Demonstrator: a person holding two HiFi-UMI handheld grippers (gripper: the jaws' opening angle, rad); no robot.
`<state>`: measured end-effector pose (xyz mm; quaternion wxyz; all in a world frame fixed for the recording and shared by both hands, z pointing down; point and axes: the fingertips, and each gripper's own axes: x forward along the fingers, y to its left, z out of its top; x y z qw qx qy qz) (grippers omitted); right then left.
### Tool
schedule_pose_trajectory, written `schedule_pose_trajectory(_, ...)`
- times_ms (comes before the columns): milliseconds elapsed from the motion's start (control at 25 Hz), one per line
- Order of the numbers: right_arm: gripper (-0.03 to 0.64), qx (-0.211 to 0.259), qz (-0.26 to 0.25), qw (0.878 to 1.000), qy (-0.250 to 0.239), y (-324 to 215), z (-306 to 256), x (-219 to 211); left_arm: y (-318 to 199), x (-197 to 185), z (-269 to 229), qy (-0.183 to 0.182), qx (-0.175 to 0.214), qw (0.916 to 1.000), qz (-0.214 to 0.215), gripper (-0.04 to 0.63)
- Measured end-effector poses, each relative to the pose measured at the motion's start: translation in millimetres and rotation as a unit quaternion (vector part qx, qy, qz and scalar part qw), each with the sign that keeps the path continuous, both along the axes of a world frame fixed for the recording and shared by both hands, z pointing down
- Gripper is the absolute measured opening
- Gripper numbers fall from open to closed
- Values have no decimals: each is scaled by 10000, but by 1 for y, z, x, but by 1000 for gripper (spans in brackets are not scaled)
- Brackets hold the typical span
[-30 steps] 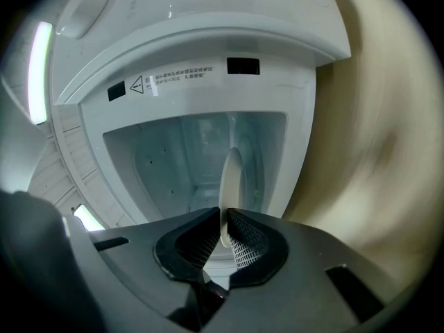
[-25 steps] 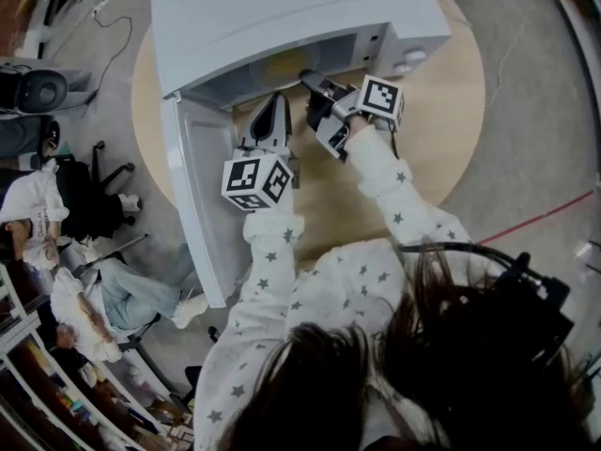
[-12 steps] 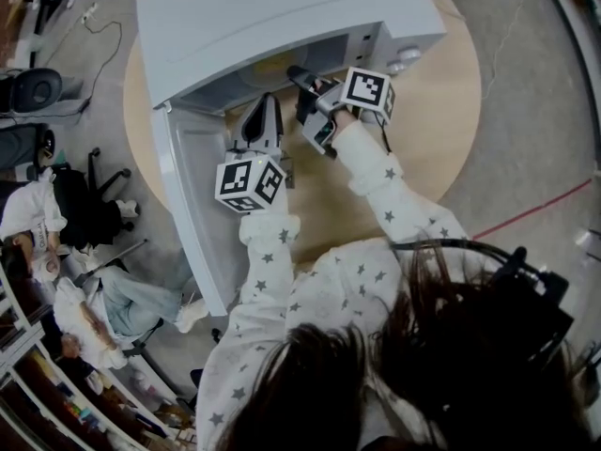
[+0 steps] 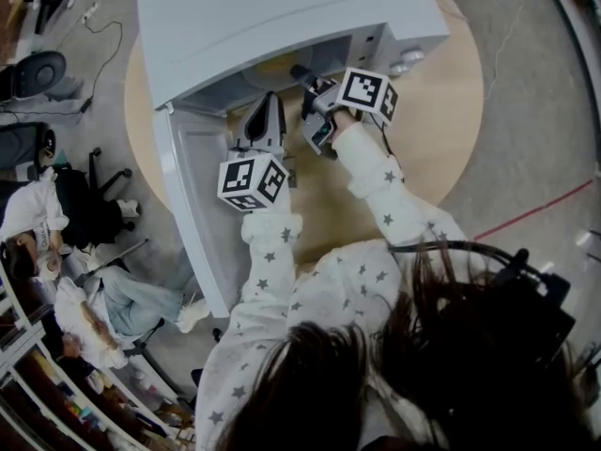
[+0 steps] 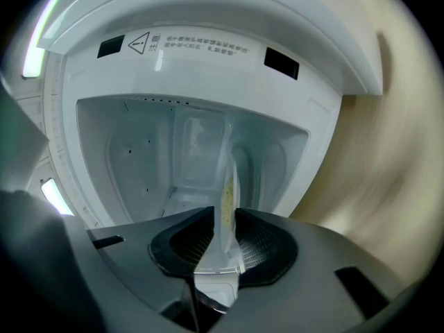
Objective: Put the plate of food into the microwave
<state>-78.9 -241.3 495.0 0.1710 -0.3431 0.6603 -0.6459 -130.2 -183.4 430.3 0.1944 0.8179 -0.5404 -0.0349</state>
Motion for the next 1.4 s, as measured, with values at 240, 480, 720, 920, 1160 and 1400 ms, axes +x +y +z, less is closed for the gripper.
schedule_pose_trajectory(240, 133, 67, -67, 9989, 460, 1, 3, -1, 0, 1, 1, 5, -8, 10000, 0, 2)
schedule_pose_trajectory(480, 133, -160, -121, 9976, 657, 8, 17, -7, 3, -1, 5, -19, -16, 10000, 3, 2)
schedule_pose_trajectory(720, 133, -294, -171, 9980, 539, 12, 23, -6, 4, -5, 9, -59, -8, 10000, -46, 2)
schedule_pose_trajectory(920, 132, -287, -411, 9976, 484, 19, 26, -5, 3, -5, 9, -98, 14, 9999, -52, 2)
schedule_pose_trajectory(1160, 130, -41, -734, 9973, 0, 25, 12, -6, 1, -3, 8, -133, 78, 9999, -51, 2)
schedule_pose_trajectory(1400, 6, 345, -1045, 9939, -66, 31, -15, -10, 3, -4, -4, -177, 236, 9996, -32, 2)
